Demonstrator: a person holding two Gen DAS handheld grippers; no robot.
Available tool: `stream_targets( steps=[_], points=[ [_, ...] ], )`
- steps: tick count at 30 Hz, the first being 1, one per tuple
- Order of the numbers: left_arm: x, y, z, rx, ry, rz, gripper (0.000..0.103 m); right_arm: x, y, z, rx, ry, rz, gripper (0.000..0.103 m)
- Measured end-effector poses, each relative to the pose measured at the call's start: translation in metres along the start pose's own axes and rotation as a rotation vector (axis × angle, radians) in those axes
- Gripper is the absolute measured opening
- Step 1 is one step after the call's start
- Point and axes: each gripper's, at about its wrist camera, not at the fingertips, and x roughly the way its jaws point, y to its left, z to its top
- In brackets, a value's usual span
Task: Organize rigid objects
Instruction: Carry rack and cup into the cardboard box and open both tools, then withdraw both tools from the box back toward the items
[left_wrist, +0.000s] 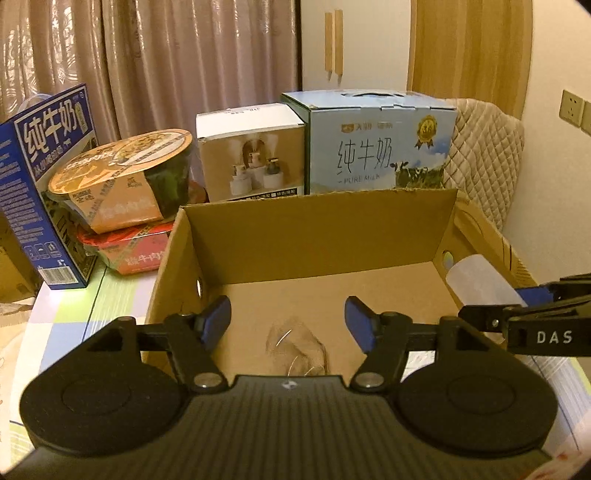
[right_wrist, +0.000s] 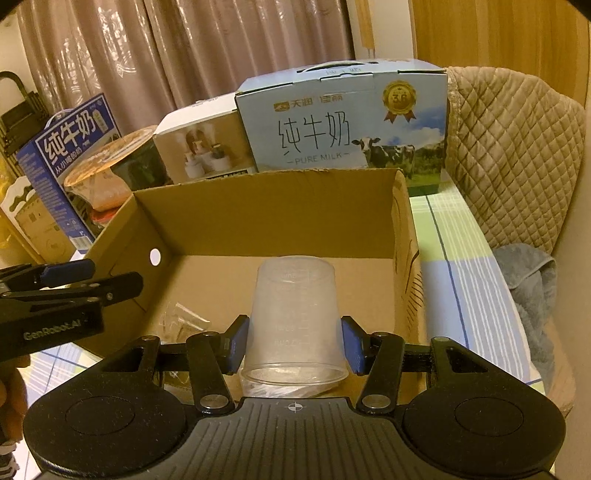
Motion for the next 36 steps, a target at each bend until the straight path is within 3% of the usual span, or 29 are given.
stream_targets(
  steps=[13, 17, 26, 36],
  points=[
    [-0.018, 0.013, -0.008, -0.007, -0.01, 0.03, 0.064, 0.001, -0.001, 0.004, -0.014, -0.037, -0.038, 0.05],
    [-0.031, 0.013, -0.009, -0.002, -0.024, 0.03, 0.066, -0.008, -0.005, 0.008, 0.014, -0.07, -0.029, 0.062],
    [-0.089, 0.011, -0.031, -0.022, -0.047, 0.036, 0.077, -0.076, 0.003, -0.012, -0.001, -0.132, -0.012, 0.066],
    [-0.176, -0.001, -0.091, -0.043, -0.087, 0.072, 0.093, -0.172, 0.015, -0.082, -0.002, -0.181, 0.009, 0.073]
  ],
)
